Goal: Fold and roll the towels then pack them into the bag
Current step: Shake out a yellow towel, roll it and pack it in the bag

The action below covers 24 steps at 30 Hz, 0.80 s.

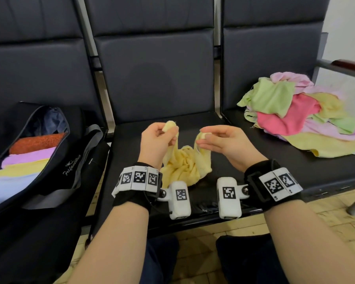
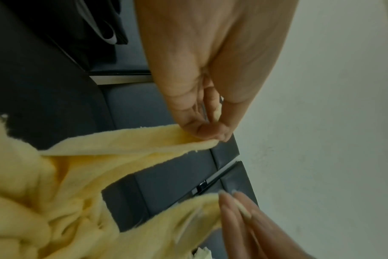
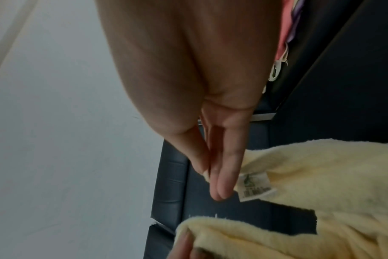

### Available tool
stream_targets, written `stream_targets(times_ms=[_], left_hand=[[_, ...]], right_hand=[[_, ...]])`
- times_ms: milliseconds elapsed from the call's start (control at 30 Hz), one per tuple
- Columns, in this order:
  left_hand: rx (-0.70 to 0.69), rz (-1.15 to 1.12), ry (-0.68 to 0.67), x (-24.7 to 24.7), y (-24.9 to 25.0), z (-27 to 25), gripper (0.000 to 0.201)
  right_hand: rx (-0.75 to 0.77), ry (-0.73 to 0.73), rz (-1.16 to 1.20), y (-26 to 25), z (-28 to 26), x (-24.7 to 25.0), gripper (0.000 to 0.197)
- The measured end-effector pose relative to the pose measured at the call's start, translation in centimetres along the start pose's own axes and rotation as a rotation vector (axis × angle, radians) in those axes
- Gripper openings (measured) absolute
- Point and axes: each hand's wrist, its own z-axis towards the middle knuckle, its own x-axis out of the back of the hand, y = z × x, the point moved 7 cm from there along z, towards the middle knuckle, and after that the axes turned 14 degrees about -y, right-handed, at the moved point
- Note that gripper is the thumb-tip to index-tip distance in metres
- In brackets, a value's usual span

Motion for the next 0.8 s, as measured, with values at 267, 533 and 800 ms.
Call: stream_targets(times_ms=[267,533,800], left_hand=[[-0.053,0.146,-0.068,-1.3,0.5,-0.5,0.012],[-0.037,0.149,-0.080,-2.5,0.2,-0.8,0.009],[-0.024,0.159,-0.223,-4.0,0.2,-1.1,0.010]], right_hand=[[-0.014,0.100,-0.366,0.2,0.7,0.5,0.022],[0.089,-0.033,-0.687,-0.7,0.5,-0.7,0.012],[0.205,0.080,-0.567,-1.6,0.2,-0.5,0.005]])
